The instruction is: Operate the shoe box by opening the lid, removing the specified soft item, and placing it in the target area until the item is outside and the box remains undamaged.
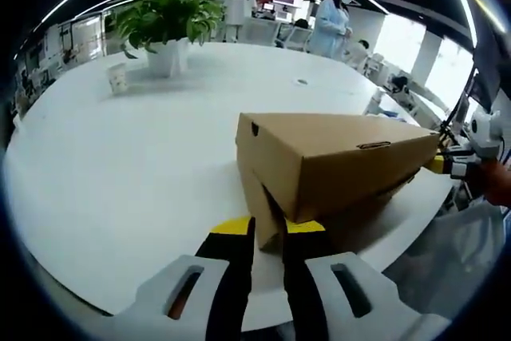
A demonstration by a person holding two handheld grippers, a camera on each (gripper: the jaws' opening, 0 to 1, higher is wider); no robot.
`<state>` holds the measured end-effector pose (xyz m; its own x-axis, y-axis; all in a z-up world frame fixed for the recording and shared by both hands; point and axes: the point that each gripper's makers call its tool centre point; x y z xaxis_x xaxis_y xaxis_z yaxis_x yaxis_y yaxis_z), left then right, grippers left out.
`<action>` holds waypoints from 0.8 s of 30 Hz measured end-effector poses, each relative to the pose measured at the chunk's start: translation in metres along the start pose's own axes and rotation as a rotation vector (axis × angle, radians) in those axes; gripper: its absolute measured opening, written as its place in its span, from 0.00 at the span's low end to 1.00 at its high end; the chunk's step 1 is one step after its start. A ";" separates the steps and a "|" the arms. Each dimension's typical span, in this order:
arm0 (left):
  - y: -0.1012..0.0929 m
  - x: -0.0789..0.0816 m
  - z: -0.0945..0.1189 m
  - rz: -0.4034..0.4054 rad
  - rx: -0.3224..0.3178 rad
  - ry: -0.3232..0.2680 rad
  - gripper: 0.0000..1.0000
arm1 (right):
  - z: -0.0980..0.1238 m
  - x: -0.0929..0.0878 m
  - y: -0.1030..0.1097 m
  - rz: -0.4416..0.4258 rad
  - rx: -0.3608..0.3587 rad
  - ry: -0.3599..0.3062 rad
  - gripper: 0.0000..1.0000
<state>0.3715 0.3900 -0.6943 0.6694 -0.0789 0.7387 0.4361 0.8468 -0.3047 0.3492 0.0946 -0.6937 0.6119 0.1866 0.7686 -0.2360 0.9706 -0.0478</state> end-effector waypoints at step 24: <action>-0.006 -0.008 0.003 -0.024 -0.008 0.020 0.12 | 0.001 -0.014 0.003 0.002 0.004 0.020 0.04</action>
<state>0.3614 0.3869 -0.6960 0.6701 -0.1100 0.7340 0.4574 0.8401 -0.2917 0.3392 0.0945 -0.7042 0.6266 0.1915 0.7554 -0.2402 0.9696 -0.0466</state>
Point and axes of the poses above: the point that each gripper's makers call its tool centre point, and the gripper's own axes: z roughly backward along the fingers, y roughly to its left, x roughly out of its top, and after that the axes turned 11 degrees about -x, right-handed
